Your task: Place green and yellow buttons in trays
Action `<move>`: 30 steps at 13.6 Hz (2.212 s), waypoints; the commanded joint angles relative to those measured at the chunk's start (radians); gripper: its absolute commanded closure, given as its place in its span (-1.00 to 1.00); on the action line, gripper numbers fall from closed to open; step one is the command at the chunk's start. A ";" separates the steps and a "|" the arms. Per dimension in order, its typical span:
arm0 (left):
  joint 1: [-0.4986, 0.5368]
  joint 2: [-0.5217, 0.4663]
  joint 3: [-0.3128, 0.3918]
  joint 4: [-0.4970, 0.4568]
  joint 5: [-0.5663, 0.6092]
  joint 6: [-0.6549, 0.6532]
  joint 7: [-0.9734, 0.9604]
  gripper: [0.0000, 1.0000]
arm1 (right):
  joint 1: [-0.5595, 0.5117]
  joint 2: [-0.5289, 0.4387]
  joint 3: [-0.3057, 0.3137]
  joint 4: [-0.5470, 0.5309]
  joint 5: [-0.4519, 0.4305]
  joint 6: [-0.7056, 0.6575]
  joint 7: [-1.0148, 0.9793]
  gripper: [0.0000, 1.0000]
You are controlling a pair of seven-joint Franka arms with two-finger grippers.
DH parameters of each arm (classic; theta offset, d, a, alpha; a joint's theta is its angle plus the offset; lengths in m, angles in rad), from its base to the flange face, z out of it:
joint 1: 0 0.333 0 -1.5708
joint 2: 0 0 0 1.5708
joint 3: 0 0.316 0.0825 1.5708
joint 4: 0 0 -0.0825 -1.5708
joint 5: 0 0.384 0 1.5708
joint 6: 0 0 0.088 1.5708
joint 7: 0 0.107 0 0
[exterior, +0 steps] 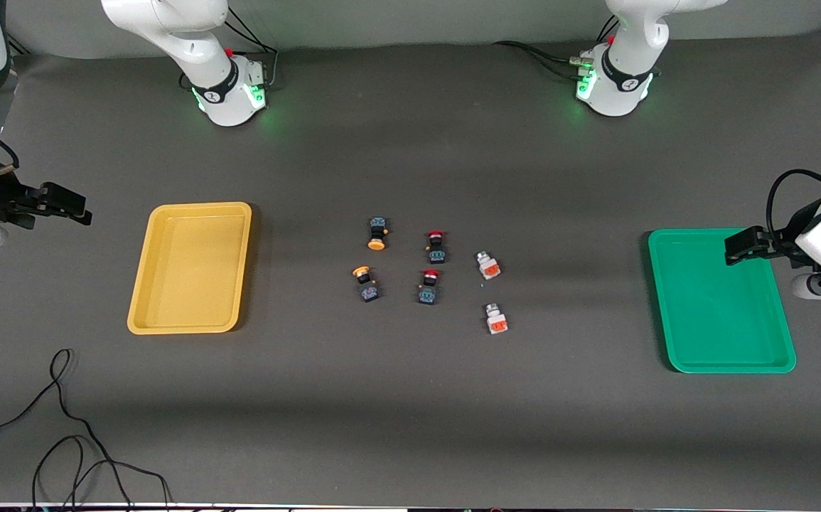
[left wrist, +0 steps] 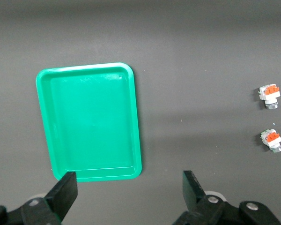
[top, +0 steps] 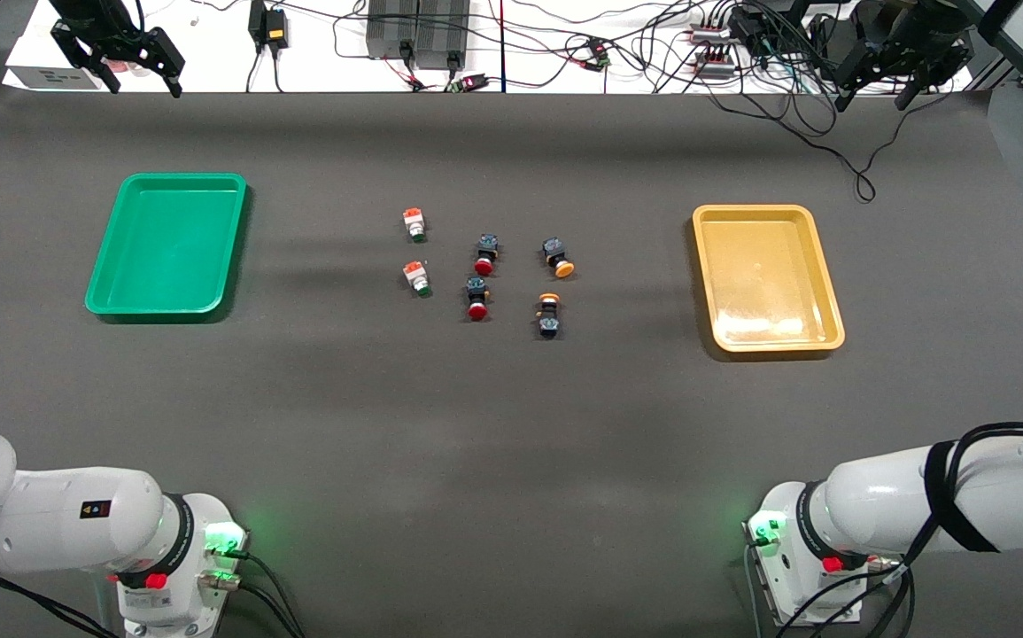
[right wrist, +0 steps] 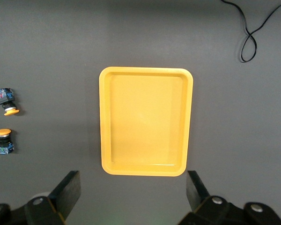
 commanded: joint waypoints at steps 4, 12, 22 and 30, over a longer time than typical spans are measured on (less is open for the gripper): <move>-0.006 0.001 0.005 0.003 -0.012 -0.011 0.000 -1.00 | -0.010 -0.001 0.008 0.010 0.007 0.000 0.014 -1.00; -0.004 0.003 0.005 0.002 -0.012 -0.025 0.002 -0.99 | 0.034 -0.029 0.015 -0.024 0.018 0.000 0.020 -1.00; -0.012 0.004 0.002 0.006 -0.018 -0.045 -0.007 -0.98 | 0.605 -0.053 0.012 -0.266 0.033 0.296 0.787 -1.00; -0.208 0.107 -0.011 0.066 -0.062 -0.028 -0.349 -0.87 | 0.827 0.111 0.014 -0.265 -0.036 0.419 1.003 -1.00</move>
